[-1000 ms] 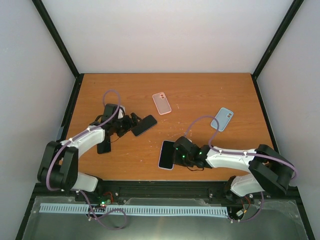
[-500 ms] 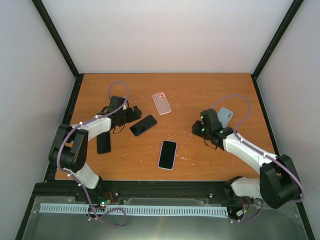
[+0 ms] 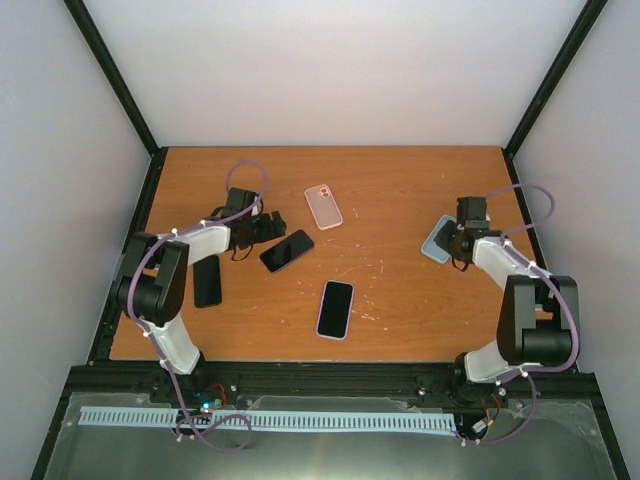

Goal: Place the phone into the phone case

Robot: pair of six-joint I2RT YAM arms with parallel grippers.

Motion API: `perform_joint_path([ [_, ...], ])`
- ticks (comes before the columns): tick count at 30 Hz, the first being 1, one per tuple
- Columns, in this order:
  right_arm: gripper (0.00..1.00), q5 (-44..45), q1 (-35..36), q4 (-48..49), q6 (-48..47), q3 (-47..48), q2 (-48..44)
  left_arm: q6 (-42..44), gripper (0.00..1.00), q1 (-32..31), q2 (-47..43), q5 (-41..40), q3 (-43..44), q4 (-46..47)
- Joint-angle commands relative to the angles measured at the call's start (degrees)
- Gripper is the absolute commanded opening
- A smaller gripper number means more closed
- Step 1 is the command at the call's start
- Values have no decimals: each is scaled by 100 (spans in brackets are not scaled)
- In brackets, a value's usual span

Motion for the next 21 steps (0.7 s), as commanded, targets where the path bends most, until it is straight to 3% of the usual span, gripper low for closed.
perform_joint_path([
  [1, 29, -159, -377, -70, -198, 132, 224, 174, 97, 46, 289, 80, 274, -255],
  [14, 30, -465, -467, 225, -227, 24, 884, 8, 93, 37, 100, 1061, -268, -287],
  [21, 25, -394, -465, 96, -273, -25, 1039, -302, 92, -70, -361, 1593, -805, -161],
])
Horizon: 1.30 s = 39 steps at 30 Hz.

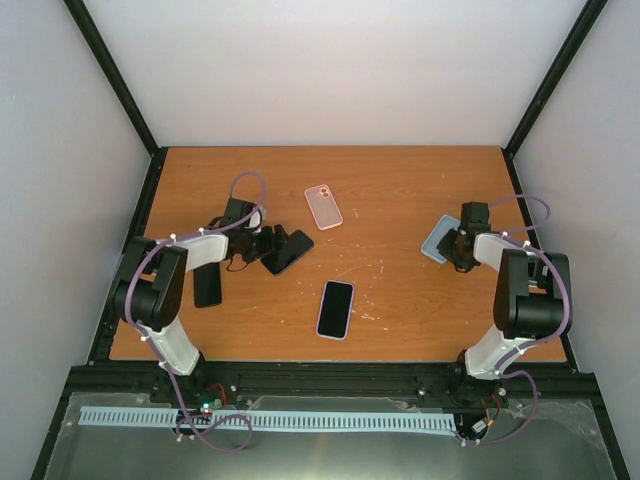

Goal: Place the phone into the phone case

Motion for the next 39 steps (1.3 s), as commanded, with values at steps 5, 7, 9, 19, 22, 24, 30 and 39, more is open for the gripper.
perform_joint_path([
  [5, 11, -197, -34, 4, -125, -220, -136, -577, 92, -155, -691, 943, -668, 200],
  [7, 5, -403, -21, 20, -127, -311, -328, -699, 91, -166, -941, 1024, -792, 272],
  [9, 3, -609, 21, 38, -57, -448, -595, -750, 92, -170, -1184, 936, -858, 221],
  [19, 3, -1197, 1203, -19, 675, -1162, -2004, -673, 99, -150, -2067, 461, -639, -343],
  [22, 3, -1211, 1971, 60, 1063, -1312, -2322, -637, 100, -99, -2223, 419, -532, -589],
  [24, 3, -1238, 2470, 300, 1420, -1438, -2495, -660, 99, -46, -2368, 422, -526, -674],
  [30, 3, -726, 4159, 698, 2356, -1345, -2416, -723, 100, 58, -2782, 227, -490, -936],
  [39, 3, -181, 5964, 994, 3004, -205, -769, -516, 100, 98, -3188, -693, -444, -1345],
])
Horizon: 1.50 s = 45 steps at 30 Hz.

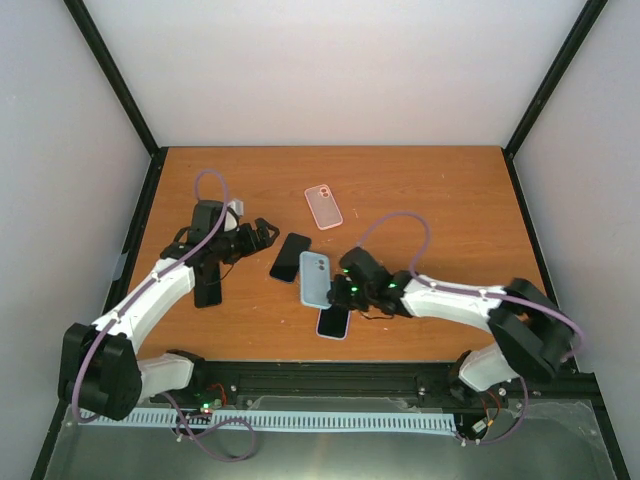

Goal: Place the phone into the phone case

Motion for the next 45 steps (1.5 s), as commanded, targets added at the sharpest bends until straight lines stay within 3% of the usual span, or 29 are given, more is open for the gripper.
perform_joint_path([
  [1, 3, 417, 615, 237, 402, 810, 911, 86, 100, 112, -203, -867, 204, -347],
  [13, 3, 571, 887, 169, 510, 1009, 1897, 64, 99, 191, -470, -1287, 191, -485],
  [22, 3, 716, 864, -106, 583, 540, 1682, 197, 100, 191, -411, -1169, 148, -325],
  [34, 3, 1549, 856, -1194, 760, 189, 881, 368, 99, 186, 501, -622, 80, 68],
  [41, 3, 1088, 864, -749, 339, 330, 960, 681, 98, 96, 948, -426, 209, 281],
  [45, 17, 689, 862, -542, 117, 438, 1169, 1030, 99, -253, 1260, -843, 552, 37],
])
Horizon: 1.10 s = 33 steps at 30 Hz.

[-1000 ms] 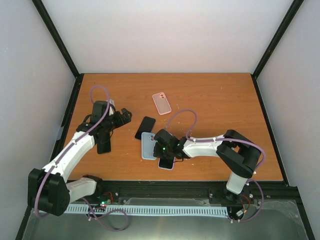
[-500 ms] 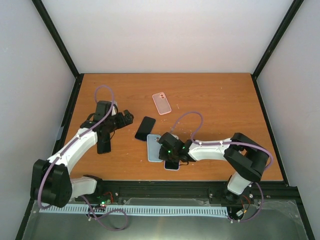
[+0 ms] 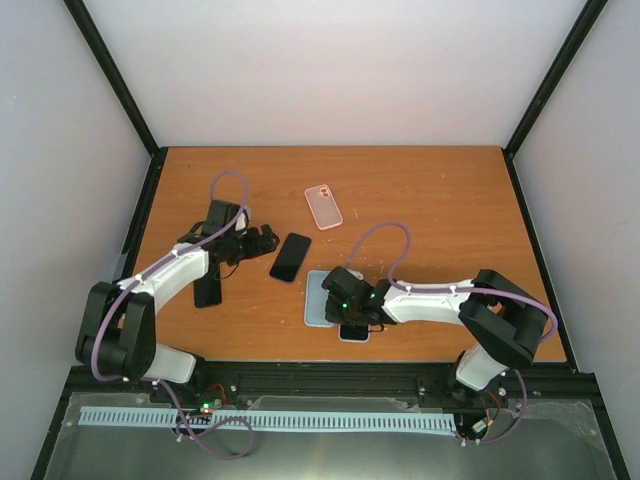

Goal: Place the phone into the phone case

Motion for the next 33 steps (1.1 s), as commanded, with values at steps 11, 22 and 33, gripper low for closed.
perform_joint_path([
  [11, 55, -203, 21, 25, -423, -370, -474, 1182, 100, -791, 1431, -309, 1292, -415],
  [22, 57, -175, -226, 47, -541, -826, -802, 1487, 100, -993, 2343, -901, 1779, -646],
  [33, 54, -165, -314, 10, -654, -908, -1293, 1804, 99, -1138, 2596, -899, 1920, -767],
])
